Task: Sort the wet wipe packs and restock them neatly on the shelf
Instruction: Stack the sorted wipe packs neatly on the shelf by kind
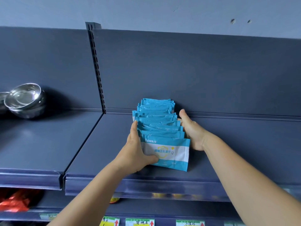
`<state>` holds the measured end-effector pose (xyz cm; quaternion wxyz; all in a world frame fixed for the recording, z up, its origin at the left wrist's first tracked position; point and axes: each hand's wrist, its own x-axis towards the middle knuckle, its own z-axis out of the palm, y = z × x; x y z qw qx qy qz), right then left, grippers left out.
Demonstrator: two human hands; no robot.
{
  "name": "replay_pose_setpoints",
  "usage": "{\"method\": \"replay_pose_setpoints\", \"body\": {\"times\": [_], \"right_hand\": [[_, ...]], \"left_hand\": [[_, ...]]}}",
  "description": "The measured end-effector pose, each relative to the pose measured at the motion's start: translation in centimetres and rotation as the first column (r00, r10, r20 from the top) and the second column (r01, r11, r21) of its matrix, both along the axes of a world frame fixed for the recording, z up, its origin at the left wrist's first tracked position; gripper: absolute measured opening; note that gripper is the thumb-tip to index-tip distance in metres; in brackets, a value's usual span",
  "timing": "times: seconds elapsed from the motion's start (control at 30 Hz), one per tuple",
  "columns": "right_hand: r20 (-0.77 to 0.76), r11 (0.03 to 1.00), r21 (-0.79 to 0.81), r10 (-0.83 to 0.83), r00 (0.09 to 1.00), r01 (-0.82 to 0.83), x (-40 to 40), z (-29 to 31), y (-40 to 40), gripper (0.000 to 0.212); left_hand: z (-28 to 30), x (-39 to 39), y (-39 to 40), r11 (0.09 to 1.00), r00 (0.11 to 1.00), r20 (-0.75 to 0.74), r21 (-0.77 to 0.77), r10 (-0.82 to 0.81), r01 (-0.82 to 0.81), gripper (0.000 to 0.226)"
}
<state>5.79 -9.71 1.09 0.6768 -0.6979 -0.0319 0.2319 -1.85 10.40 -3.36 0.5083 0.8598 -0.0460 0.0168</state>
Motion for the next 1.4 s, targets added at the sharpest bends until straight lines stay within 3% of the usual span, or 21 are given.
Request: {"method": "replay_pose_setpoints", "body": {"times": [0.17,0.33,0.43,0.53,0.7,0.83,0.97,1.03,1.1,1.23,1.33,1.4], "right_hand": [[0.063,0.997,-0.009,0.072,0.995,-0.072,0.0,-1.1,-0.7,0.062],[0.08,0.997,-0.076,0.024,0.996,-0.018,0.1,-2.3,-0.4,0.115],[0.066,0.996,-0.088,-0.006,0.998,0.012,-0.1,-1.7,0.0,0.096],[0.042,0.994,-0.103,-0.023,0.999,0.027,-0.3,-0.8,0.5,0.066],[0.007,0.992,-0.126,-0.014,1.0,0.015,-0.3,-0.2,1.2,0.064],[-0.008,0.99,-0.142,-0.013,1.0,0.012,-0.3,-0.1,1.6,0.064],[-0.008,0.987,-0.159,-0.013,1.0,0.012,-0.7,0.3,1.8,0.065],[0.025,0.988,-0.15,-0.035,0.999,0.038,-1.0,0.5,1.5,0.061],[0.061,0.992,-0.114,-0.04,0.997,0.047,-1.8,0.6,0.8,0.056],[0.087,0.972,-0.232,0.051,0.995,-0.03,-4.4,0.1,-1.2,0.103],[0.085,0.959,-0.284,0.033,0.996,-0.007,-6.5,-1.2,-1.6,0.112],[0.08,0.98,-0.2,-0.003,0.997,0.019,-7.9,-1.9,-0.6,0.1]], "left_hand": [[-0.2,0.3,0.5,0.993,0.999,-0.012,-0.11,-0.046,0.044,0.122],[2.3,0.4,0.3,0.973,1.0,-0.021,-0.231,0.006,-0.011,0.068],[3.0,3.1,1.0,0.967,0.979,-0.182,-0.217,0.092,-0.131,0.094],[3.0,5.6,1.4,0.959,0.961,-0.259,-0.234,0.096,-0.159,0.089],[2.3,7.6,1.7,0.964,0.962,-0.266,-0.237,0.056,-0.121,0.094],[2.5,7.9,1.6,0.975,0.959,-0.282,-0.201,0.039,-0.099,0.08],[2.6,7.8,1.9,0.984,0.955,-0.295,-0.166,0.014,-0.066,0.094],[2.7,7.4,2.2,0.983,0.958,-0.284,-0.157,0.046,-0.094,0.114],[2.9,6.1,2.3,0.977,0.963,-0.25,-0.16,0.098,-0.141,0.12],[3.6,1.3,2.1,0.985,0.972,-0.217,-0.129,0.085,-0.115,0.112],[3.7,-2.5,0.8,0.969,0.978,-0.192,-0.246,-0.082,0.033,0.083],[3.2,-3.8,0.1,0.952,0.974,-0.164,-0.289,-0.156,0.103,0.066]]}}
